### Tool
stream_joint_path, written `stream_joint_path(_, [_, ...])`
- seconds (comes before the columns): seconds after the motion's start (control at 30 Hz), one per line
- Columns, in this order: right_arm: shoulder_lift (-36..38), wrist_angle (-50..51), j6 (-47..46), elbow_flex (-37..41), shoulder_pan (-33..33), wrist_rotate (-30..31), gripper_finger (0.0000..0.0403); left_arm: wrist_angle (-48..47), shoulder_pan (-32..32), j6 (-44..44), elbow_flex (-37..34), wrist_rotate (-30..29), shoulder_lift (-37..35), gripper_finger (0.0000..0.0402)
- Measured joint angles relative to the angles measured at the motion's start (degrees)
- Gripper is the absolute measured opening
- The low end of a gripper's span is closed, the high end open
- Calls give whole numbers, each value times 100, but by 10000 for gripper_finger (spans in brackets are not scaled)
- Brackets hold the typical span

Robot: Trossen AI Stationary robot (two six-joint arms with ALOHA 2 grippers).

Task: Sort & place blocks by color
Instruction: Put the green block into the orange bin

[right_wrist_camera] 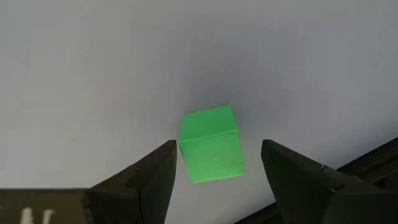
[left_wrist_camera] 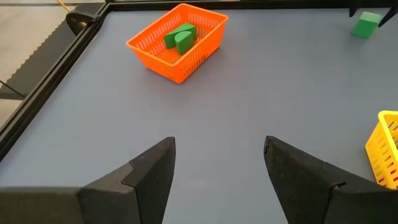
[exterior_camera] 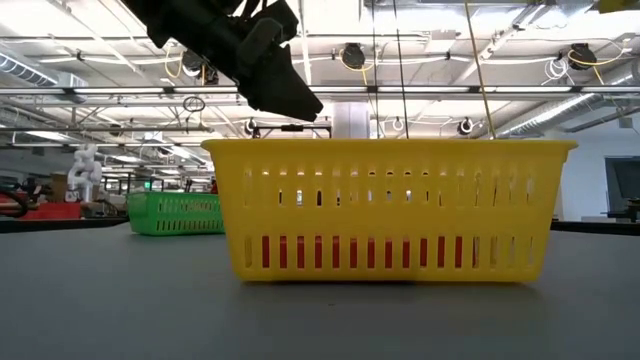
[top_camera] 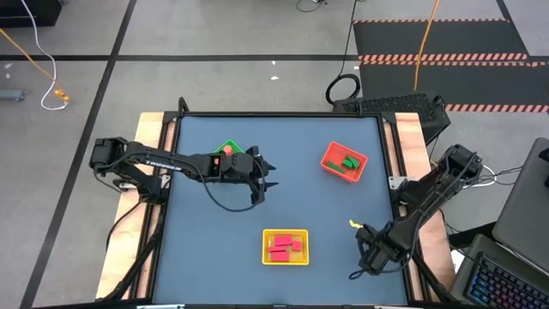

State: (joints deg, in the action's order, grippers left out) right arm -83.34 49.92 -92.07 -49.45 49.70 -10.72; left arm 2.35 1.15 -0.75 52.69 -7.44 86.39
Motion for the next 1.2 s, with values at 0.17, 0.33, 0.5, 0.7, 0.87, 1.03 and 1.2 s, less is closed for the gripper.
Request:
stream_joint_path(0.17, [-199,-164,-1,0,84,-2,228,0,0,11,0,-2,0,244])
stream_joint_path(0.33, [-363,-167,241,-2,104,-43,198,0,0,22,0,0,0,244])
stream_joint_path(0.5, [-351,-172,462,-4,94,0,122,3,0,22,0,0,0,244])
stream_joint_path(0.7, [-163,-327,855,-4,-67,689,121,85,0,20,0,-2,0,244])
stream_joint_path(0.87, [331,-188,1399,-4,-526,1675,121,96,0,17,0,-2,0,244])
stream_joint_path(1.03, [886,244,2199,-4,-1219,2779,121,197,0,-46,0,-2,0,244])
stream_joint_path(1.2, [1296,772,2948,-4,-2171,3818,121,227,0,-25,0,-2,0,244])
